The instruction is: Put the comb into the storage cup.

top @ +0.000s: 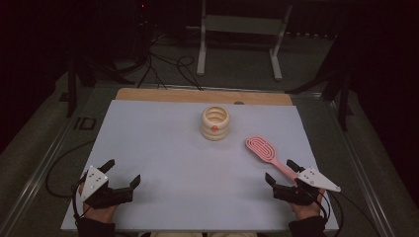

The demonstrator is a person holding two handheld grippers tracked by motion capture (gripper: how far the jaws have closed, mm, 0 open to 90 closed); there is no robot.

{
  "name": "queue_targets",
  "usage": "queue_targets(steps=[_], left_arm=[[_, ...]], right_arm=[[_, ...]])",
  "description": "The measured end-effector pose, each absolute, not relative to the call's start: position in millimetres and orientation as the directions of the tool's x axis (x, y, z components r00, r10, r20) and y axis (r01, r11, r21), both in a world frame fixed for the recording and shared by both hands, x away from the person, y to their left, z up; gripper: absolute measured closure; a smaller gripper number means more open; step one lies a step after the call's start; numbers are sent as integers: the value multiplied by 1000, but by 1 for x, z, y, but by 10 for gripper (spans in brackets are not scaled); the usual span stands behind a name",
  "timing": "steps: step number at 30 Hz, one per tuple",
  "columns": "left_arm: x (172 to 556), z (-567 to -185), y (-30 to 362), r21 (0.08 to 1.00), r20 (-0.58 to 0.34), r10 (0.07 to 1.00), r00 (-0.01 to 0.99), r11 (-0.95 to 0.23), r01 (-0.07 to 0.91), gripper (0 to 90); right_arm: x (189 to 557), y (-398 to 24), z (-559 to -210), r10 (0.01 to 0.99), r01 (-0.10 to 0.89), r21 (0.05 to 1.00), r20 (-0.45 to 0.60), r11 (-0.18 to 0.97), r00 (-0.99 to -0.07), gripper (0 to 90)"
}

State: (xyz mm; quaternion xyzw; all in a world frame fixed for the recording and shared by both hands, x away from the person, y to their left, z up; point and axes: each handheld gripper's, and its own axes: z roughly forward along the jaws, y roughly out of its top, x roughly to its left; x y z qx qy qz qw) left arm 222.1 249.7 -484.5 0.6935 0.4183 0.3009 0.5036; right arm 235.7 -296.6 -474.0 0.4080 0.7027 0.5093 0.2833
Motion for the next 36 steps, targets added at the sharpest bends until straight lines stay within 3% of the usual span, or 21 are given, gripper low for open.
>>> queue_targets(steps=[13,25,36], left_arm=[[224,-487,252,948,-15,888,459,-134,289,6],[224,-488,250,947,-15,886,463,-135,290,5],[224,-488,249,947,-13,885,465,-139,290,5]], right_arm=[[248,-300,-458,880,359,917,21,172,-475,77],[274,-297,-432,883,483,830,-24,280,-469,86],[294,-292,-422,874,532,768,-72,355,-480,86]])
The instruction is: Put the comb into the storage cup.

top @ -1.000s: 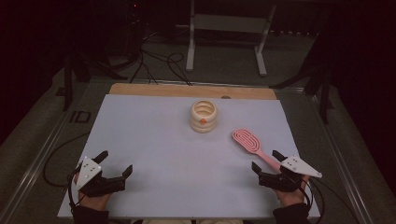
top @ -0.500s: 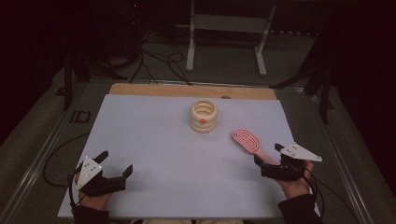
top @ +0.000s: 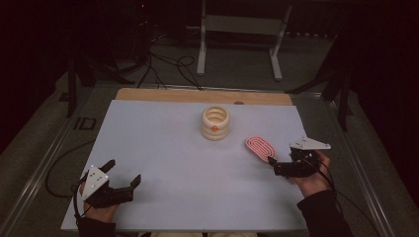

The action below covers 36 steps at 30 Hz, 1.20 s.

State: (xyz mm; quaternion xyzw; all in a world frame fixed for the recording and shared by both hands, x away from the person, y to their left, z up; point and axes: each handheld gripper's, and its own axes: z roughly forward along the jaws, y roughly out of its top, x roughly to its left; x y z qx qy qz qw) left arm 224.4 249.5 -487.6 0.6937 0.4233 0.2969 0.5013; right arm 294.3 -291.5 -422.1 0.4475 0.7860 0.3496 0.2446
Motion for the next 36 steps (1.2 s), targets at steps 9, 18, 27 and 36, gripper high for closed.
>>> queue_targets(steps=[9,18,27,36], left_arm=[[224,-488,250,946,-14,886,464,-139,292,6],[225,-488,249,945,-12,884,467,-143,294,5],[225,-488,249,945,-12,884,467,-142,294,5],[225,-489,248,945,-14,883,468,-141,294,5]], right_arm=[[309,-287,-424,863,568,715,-100,408,-494,86],[325,-284,-425,847,601,647,-138,469,-513,86],[343,-283,-434,828,646,561,-138,517,-543,86],[355,-287,-452,828,695,485,-122,531,-547,86]])
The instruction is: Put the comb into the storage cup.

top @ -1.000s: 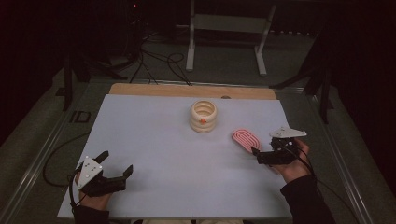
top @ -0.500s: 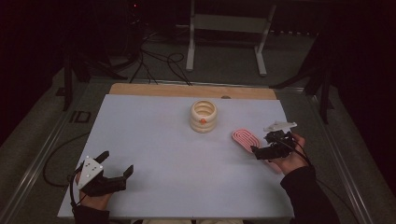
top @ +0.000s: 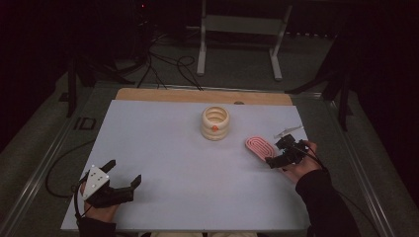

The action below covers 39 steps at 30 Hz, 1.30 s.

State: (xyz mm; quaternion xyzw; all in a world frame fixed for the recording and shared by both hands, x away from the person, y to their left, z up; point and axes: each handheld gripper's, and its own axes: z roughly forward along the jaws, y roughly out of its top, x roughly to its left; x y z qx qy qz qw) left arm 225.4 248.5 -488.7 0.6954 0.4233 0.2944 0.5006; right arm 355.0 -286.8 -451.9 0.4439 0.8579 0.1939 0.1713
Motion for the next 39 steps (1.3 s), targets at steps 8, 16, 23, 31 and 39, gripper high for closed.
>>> queue_targets(steps=[8,16,23,31,39], left_arm=[[226,-489,248,944,-13,883,469,-143,296,5],[226,-489,248,943,-12,882,472,-147,299,5],[226,-489,248,943,-14,882,472,-145,300,5],[226,-490,247,942,-15,881,473,-146,301,5],[226,-490,248,942,-15,881,473,-146,301,5]], right_arm=[[362,-291,-464,827,721,438,-102,537,-553,96],[367,-293,-473,815,734,390,-82,556,-573,110],[372,-297,-479,812,755,346,-35,557,-583,151],[373,-298,-482,816,769,318,-23,554,-578,195],[374,-297,-484,810,769,295,-25,566,-586,259]])
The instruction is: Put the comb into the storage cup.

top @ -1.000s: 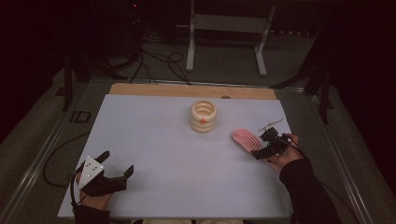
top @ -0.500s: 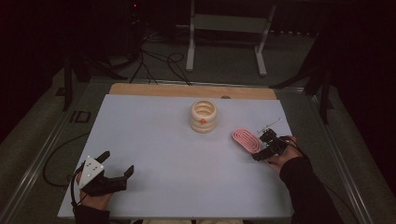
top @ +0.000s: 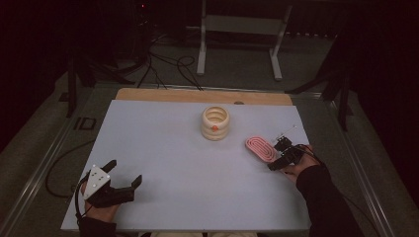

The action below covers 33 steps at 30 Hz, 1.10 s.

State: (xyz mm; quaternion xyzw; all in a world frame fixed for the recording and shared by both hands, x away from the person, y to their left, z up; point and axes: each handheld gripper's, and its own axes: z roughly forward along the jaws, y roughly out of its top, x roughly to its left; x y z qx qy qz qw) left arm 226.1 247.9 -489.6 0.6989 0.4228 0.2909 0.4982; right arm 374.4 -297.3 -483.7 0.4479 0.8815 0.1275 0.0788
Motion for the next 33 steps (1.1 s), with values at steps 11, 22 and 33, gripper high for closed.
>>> queue_targets(steps=[11,22,33], left_arm=[[226,-490,248,942,-14,881,473,-147,302,5],[226,-490,248,942,-16,881,473,-146,304,5],[227,-490,247,941,-17,880,475,-146,305,5]], right_arm=[[377,-298,-487,804,775,270,4,572,-595,391],[379,-296,-487,799,775,253,17,578,-601,472],[386,-292,-489,796,784,216,50,581,-604,552]])
